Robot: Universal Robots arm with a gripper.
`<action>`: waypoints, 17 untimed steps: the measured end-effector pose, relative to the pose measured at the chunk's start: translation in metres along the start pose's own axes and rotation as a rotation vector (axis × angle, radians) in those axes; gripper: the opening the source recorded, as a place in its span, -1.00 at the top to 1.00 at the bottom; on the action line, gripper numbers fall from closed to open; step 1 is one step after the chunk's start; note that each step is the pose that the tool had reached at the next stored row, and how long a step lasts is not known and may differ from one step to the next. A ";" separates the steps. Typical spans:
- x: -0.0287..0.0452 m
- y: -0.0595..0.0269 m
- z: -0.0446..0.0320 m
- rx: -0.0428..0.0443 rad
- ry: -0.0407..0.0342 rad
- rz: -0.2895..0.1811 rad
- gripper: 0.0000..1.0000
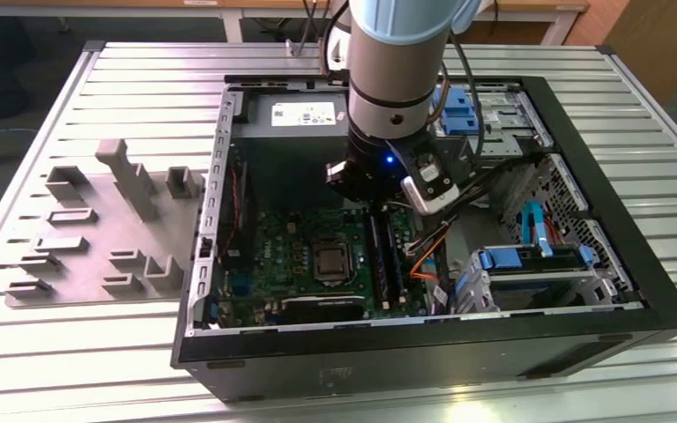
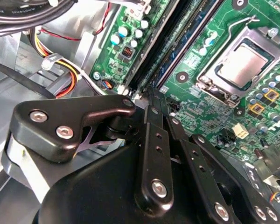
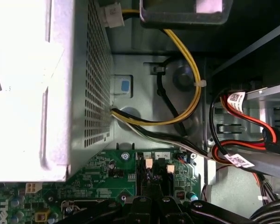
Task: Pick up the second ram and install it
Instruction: 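Press down the second ram until it locks into place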
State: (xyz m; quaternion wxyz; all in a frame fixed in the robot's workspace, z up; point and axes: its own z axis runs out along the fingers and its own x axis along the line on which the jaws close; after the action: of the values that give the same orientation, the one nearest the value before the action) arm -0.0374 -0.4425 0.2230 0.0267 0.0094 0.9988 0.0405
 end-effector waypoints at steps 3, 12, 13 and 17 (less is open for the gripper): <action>0.0002 0.0003 0.0023 0.0003 0.0001 0.000 0.79; 0.0003 0.0005 0.0050 0.0003 0.0001 0.000 0.79; 0.0003 0.0006 0.0051 0.0001 0.0000 0.000 0.79; 0.0004 0.0004 0.0071 0.0005 0.0002 0.000 0.79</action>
State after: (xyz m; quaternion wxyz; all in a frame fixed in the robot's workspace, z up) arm -0.0375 -0.4415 0.2159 0.0266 0.0094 0.9988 0.0403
